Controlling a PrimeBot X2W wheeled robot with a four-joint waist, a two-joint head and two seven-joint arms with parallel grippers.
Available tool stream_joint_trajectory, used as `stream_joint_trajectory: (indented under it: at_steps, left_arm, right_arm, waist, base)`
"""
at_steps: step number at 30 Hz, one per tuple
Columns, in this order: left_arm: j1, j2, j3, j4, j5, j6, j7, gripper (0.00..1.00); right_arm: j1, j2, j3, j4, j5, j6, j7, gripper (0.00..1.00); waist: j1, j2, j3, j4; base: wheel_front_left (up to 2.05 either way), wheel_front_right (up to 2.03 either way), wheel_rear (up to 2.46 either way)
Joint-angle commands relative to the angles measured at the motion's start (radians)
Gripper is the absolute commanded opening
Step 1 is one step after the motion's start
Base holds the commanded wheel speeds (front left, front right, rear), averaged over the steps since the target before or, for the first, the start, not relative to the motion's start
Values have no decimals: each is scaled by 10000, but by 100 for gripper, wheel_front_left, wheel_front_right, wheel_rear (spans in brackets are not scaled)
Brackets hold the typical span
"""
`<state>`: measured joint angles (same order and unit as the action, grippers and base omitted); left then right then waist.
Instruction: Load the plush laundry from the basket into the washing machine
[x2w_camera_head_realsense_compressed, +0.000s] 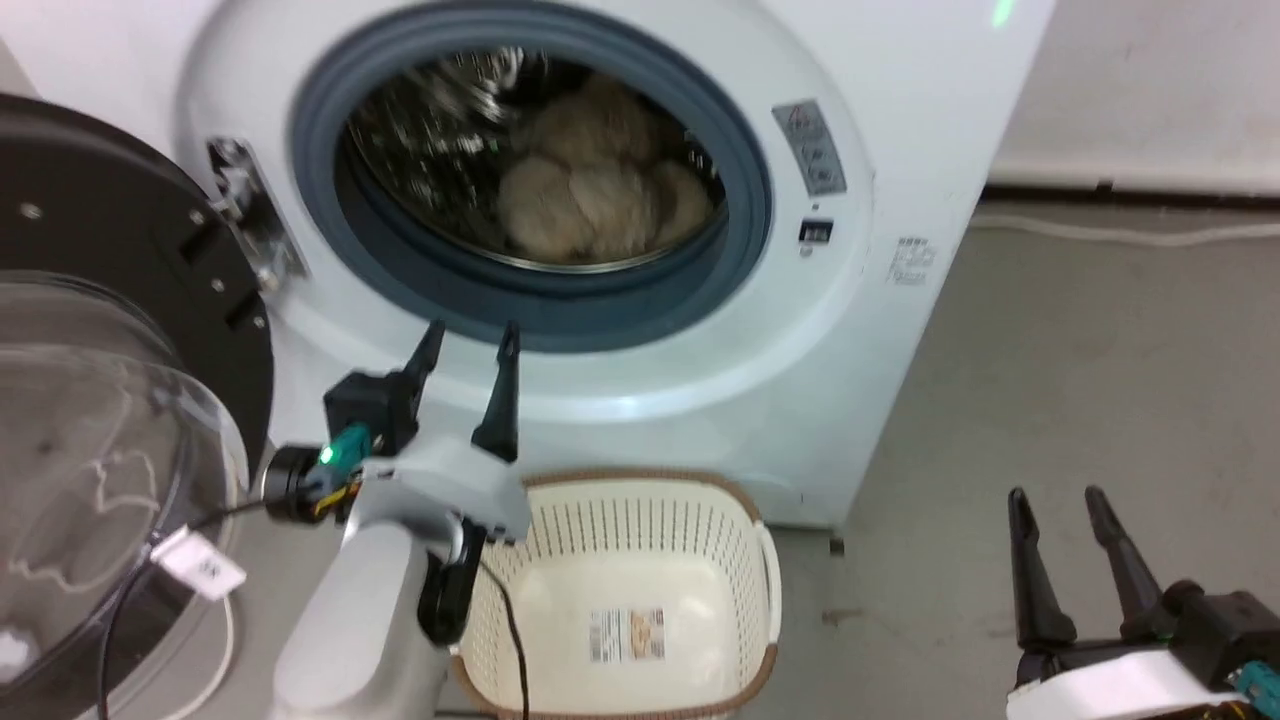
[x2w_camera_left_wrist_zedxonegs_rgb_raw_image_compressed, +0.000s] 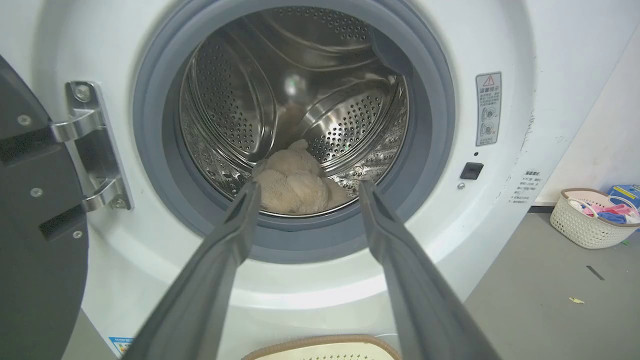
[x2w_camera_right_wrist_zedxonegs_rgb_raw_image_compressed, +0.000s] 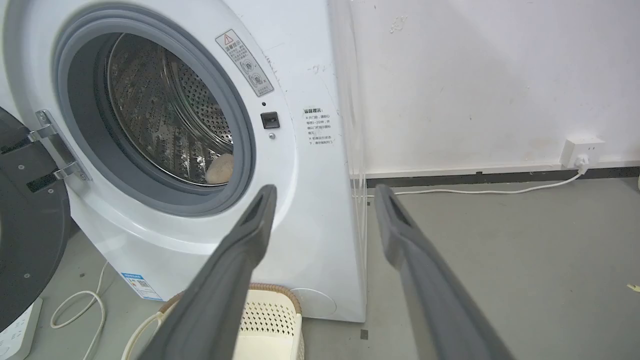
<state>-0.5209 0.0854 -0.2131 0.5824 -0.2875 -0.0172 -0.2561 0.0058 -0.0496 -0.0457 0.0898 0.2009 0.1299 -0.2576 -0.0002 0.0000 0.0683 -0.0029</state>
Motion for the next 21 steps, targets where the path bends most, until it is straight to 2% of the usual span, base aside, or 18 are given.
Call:
stream_joint_trajectory:
  at_steps: [1,7,21]
  left_arm:
    - [349,100,74,-171,-106,85,-3,100]
    - [1472,318,213,-948,-475,-32,142,100]
    - [3990,695,480,-2733,-672,657,365,100]
  right_arm:
    - [172,-6,32,46,-63,8,-30,100]
    - [417,-6,37,57,6,8,-16,100]
    - [811,-6,-87,125,237,8,-32,100]
  waist:
    - [2,0,-586,60]
    - [2,0,-1021,126]
    - [2,0,-1312,238]
  base:
    - [0,0,0]
    - [0,0,0]
    - [0,0,0]
